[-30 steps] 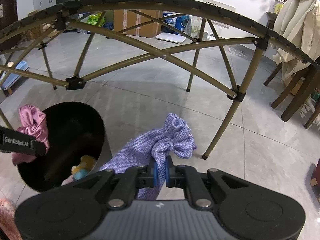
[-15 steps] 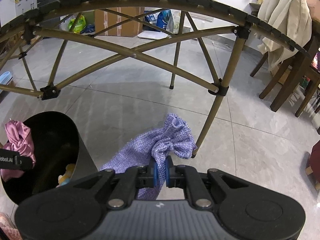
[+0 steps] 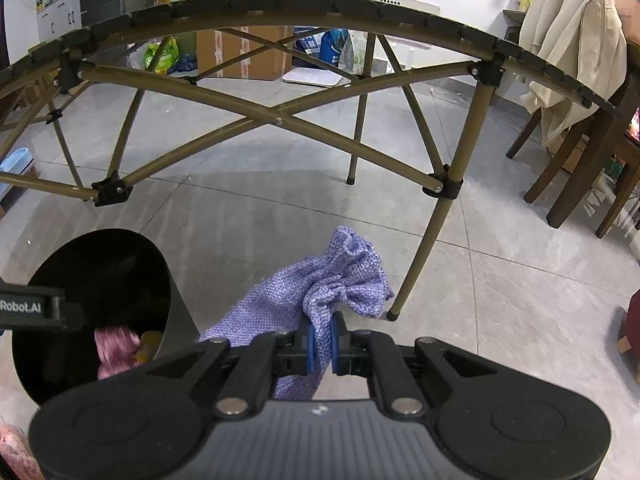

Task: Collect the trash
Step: 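Move the left gripper over the bin and open it to drop the pink cloth, then move the right gripper over the bin and open it to drop the bag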

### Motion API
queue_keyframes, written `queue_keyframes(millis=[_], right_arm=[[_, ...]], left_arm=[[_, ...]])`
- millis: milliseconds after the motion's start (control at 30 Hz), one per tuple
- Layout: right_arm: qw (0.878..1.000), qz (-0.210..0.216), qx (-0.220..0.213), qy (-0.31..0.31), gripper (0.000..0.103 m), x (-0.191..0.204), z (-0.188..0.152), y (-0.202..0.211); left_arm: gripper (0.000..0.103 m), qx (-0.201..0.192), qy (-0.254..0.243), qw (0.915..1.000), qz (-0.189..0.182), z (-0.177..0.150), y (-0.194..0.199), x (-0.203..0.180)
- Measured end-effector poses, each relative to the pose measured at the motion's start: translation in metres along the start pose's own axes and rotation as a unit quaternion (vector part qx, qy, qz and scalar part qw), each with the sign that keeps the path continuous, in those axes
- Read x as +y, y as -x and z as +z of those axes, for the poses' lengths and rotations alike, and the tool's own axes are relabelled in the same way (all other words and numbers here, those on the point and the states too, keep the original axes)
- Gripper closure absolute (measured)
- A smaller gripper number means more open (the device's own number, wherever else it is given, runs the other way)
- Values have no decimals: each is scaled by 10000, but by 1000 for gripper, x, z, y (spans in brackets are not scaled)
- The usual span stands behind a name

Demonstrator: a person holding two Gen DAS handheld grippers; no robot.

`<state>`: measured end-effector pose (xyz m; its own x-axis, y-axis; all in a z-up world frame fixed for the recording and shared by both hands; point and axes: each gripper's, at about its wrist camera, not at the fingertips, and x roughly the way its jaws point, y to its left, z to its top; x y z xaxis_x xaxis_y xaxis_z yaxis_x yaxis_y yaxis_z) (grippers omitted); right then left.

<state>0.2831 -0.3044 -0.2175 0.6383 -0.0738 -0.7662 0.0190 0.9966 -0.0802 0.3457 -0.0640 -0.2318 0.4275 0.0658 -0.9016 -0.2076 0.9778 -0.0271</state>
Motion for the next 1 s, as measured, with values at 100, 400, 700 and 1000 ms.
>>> queue_keyframes(millis=[100, 400, 700, 1000], right_arm=[[10000, 15, -9, 16, 95, 2, 0, 1], [9999, 96, -58, 32, 95, 3, 1, 4], [9993, 320, -194, 62, 95, 12, 4, 13], [9977, 607, -271, 119, 95, 29, 11, 20]], left_arm=[[0, 28, 23, 10000, 12, 1, 0, 3], [0, -92, -104, 9999, -4, 2, 12, 11], [0, -222, -19, 9998, 12, 5, 25, 35], [0, -214, 126, 9996, 104, 5, 31, 66]])
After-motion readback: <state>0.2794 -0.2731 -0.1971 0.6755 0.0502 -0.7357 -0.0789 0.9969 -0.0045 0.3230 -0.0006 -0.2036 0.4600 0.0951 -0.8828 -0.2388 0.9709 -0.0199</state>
